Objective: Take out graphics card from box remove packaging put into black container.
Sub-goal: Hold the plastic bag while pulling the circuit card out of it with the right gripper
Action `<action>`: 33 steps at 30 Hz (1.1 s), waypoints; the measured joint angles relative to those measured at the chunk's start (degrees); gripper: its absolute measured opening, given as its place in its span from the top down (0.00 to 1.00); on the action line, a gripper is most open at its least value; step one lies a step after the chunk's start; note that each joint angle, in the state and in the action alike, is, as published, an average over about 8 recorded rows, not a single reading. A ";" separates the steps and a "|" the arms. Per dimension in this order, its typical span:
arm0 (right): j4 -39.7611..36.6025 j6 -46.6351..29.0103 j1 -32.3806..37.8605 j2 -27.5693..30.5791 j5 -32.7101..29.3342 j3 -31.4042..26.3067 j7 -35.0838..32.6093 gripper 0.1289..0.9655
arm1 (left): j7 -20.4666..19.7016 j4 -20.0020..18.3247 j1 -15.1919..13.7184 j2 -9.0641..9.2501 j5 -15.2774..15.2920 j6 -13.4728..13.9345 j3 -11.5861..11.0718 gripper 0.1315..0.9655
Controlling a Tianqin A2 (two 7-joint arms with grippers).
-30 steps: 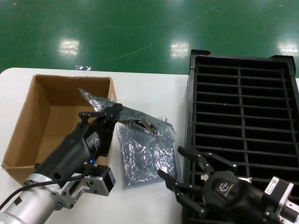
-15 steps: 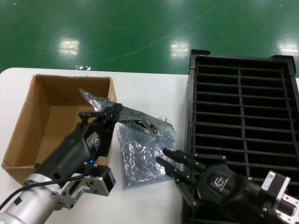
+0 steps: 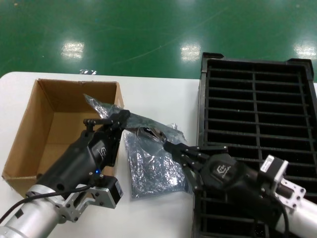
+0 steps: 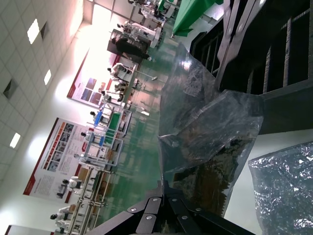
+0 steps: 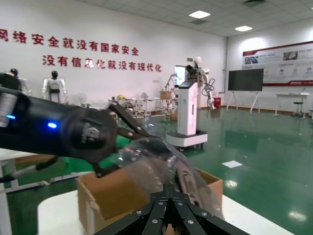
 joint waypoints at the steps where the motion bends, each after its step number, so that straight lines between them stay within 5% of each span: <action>1: -0.96 0.00 0.73 -0.43 -0.10 -0.16 -0.02 0.98 | 0.00 0.00 0.00 0.00 0.00 0.00 0.00 0.99; 26: -13.20 1.07 8.38 -6.34 -2.78 -1.52 -2.10 0.97 | 0.00 0.00 0.00 0.00 0.00 0.00 0.00 0.99; 33: -13.42 0.51 8.84 -7.16 -2.80 -1.71 -2.54 0.88 | 0.00 0.00 0.00 0.00 0.00 0.00 0.00 0.99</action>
